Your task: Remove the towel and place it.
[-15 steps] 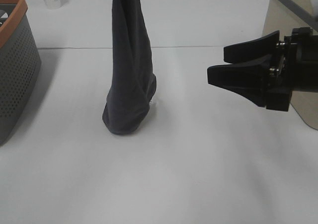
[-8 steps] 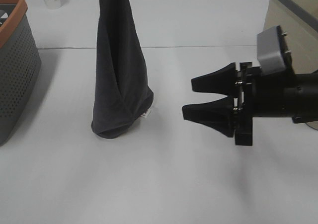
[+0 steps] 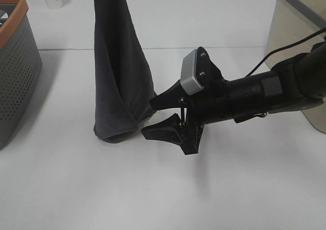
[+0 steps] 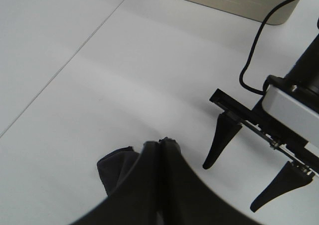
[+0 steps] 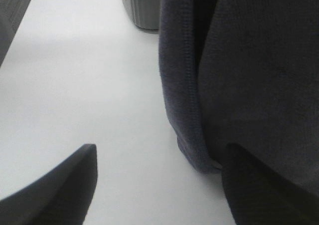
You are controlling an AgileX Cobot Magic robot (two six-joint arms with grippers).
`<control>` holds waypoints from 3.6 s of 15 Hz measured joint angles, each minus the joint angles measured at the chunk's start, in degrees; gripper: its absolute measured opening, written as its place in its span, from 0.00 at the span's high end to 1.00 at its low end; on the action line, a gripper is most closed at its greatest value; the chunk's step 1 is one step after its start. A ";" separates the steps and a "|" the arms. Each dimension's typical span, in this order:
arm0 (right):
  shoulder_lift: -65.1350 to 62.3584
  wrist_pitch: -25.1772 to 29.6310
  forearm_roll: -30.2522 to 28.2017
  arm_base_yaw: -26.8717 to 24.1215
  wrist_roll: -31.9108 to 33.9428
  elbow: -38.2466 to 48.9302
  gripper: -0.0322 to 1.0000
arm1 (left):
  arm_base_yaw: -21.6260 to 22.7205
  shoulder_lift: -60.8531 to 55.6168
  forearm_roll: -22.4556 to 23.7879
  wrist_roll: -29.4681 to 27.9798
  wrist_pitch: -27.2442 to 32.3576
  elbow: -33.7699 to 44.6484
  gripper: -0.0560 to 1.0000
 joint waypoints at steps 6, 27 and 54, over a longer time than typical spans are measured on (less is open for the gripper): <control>8.08 -0.63 0.00 0.06 2.64 -5.39 0.37 | 0.00 -0.06 0.11 -5.50 -7.10 0.00 0.95; 3.78 0.00 0.17 0.06 14.27 -11.80 0.95 | 0.00 -2.86 9.85 -10.60 -7.85 -7.05 0.95; 5.39 -10.37 -0.06 5.39 13.58 -18.45 0.50 | 0.00 -2.86 8.71 -11.86 -7.85 -7.05 0.95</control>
